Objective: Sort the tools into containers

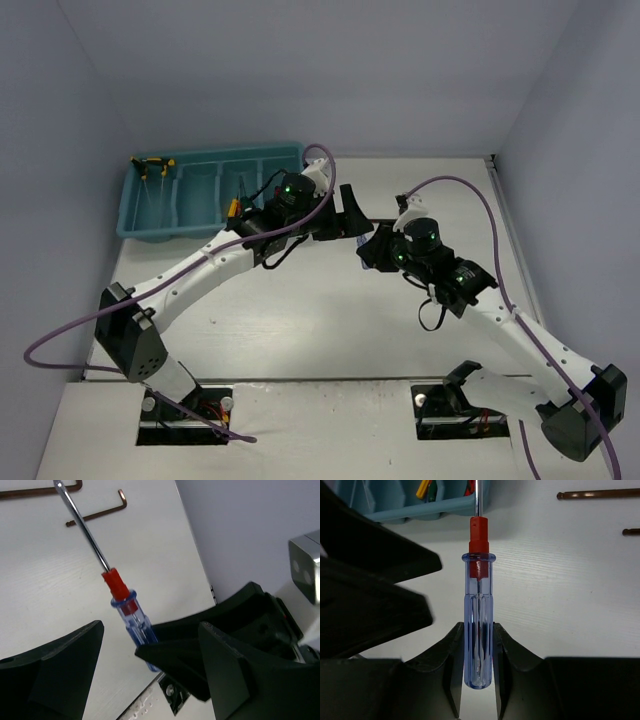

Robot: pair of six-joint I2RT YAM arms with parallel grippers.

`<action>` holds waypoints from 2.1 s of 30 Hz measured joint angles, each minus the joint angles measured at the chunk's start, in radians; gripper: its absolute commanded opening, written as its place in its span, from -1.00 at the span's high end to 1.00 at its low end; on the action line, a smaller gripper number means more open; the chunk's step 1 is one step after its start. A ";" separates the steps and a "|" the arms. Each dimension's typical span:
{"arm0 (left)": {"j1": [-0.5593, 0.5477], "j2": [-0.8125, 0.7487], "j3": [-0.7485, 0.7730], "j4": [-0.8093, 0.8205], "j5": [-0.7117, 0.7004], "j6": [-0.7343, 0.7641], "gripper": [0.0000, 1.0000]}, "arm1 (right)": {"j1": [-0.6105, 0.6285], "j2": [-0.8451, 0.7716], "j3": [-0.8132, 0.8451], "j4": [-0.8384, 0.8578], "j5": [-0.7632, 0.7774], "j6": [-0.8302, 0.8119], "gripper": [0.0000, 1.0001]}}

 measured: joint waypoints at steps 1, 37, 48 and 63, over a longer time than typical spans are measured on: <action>-0.001 0.020 0.017 0.000 -0.006 0.000 -0.48 | 0.004 0.001 0.000 0.009 -0.002 -0.002 1.00; 0.533 0.379 0.545 -0.411 -0.192 0.527 1.00 | 0.023 0.035 -0.030 0.087 0.119 -0.042 -0.45; 0.578 0.851 0.876 -0.604 -0.261 0.705 -0.36 | -0.037 0.045 -0.050 -0.068 0.301 0.081 -0.31; 0.508 0.309 0.672 -0.614 -0.226 0.709 -0.44 | -0.382 0.651 0.247 -0.105 0.311 0.254 -0.04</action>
